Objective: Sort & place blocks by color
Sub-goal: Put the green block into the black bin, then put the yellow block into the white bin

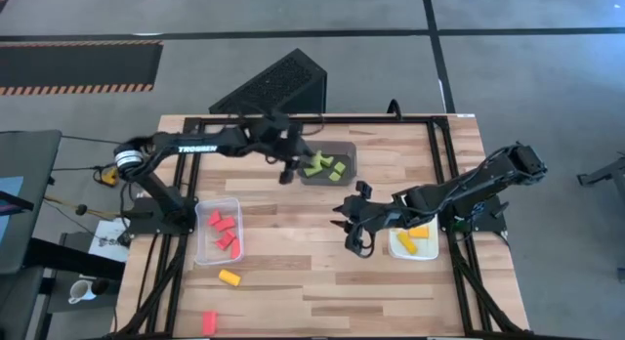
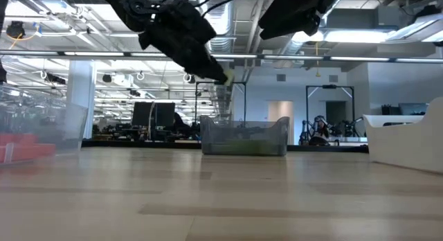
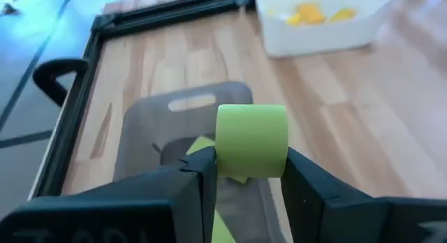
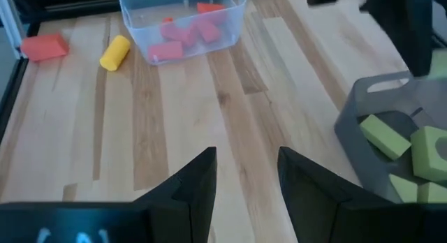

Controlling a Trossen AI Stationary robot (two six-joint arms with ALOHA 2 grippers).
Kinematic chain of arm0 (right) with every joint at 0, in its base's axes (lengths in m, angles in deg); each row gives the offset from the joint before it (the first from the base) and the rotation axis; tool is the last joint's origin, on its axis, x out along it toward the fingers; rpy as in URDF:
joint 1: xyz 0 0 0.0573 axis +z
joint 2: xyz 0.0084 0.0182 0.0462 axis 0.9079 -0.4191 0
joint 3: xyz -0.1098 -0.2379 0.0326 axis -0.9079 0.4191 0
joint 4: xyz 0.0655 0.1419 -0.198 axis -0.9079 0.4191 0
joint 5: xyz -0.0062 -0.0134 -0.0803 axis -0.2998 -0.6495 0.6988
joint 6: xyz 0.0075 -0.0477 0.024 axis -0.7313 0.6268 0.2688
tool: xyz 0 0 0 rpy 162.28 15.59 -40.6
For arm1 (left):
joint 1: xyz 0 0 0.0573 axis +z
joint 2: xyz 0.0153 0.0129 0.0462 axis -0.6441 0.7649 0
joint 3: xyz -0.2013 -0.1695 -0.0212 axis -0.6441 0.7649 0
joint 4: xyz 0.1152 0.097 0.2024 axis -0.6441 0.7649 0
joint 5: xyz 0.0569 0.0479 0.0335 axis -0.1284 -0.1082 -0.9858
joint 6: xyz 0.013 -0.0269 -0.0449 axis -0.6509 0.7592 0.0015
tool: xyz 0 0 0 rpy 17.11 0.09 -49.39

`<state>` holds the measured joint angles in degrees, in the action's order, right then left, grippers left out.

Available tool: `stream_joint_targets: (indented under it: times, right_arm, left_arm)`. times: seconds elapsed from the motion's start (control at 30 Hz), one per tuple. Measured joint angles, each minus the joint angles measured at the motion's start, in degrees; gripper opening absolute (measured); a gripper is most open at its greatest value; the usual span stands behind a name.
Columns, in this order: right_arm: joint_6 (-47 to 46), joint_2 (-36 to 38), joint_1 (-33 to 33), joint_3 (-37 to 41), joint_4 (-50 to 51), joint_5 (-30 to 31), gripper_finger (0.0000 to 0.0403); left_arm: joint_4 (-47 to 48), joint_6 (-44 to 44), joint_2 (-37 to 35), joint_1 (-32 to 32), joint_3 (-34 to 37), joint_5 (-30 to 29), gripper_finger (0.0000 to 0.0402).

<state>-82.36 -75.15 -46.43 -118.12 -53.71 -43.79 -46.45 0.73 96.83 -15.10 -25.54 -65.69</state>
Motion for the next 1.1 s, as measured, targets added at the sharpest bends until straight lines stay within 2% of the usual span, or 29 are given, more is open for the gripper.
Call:
stream_joint_targets:
  times: [0.1,0.2,0.4,0.5,0.6,0.73,0.9,1.0,1.1]
  right_arm:
    - [-0.6,0.0,0.5,0.0,0.3,-0.1,0.0175]
    - [-1.4,0.0,1.2,0.0,1.0,-0.1,0.0175]
    - [-1.5,0.0,2.0,0.0,0.3,0.2,0.0175]
    - [-1.5,0.0,1.8,0.0,0.2,0.2,0.0175]
    - [-1.5,0.0,1.7,0.0,0.2,0.2,0.0175]
    - [-1.5,0.0,1.7,0.0,0.3,0.2,0.0175]
    - [-1.3,0.0,1.7,0.1,0.5,0.2,0.0175]
    - [-1.2,0.0,1.6,0.1,0.4,0.5,0.0175]
    - [-0.9,0.0,1.3,0.1,-0.6,1.2,0.0175]
  left_arm:
    - [-3.0,0.8,2.0,-1.5,0.0,-5.4,0.0095]
    - [-2.3,1.1,2.8,-1.6,-0.1,-8.5,0.0129]
    - [1.8,2.3,2.6,-1.0,0.0,-10.0,0.0212]
    - [3.1,2.4,2.1,-1.0,-0.2,-11.1,0.0234]
    - [11.6,0.4,-0.5,-1.0,-3.0,-12.6,0.0239]
    - [21.7,0.7,-9.9,-0.9,-5.7,-10.3,0.0221]
    - [28.8,5.0,-25.6,-3.2,-2.0,-5.0,0.0176]
    - [33.2,8.5,-33.9,-7.7,2.2,-4.6,0.0155]
    - [34.8,15.2,-39.8,-16.3,6.2,-8.7,0.0148]
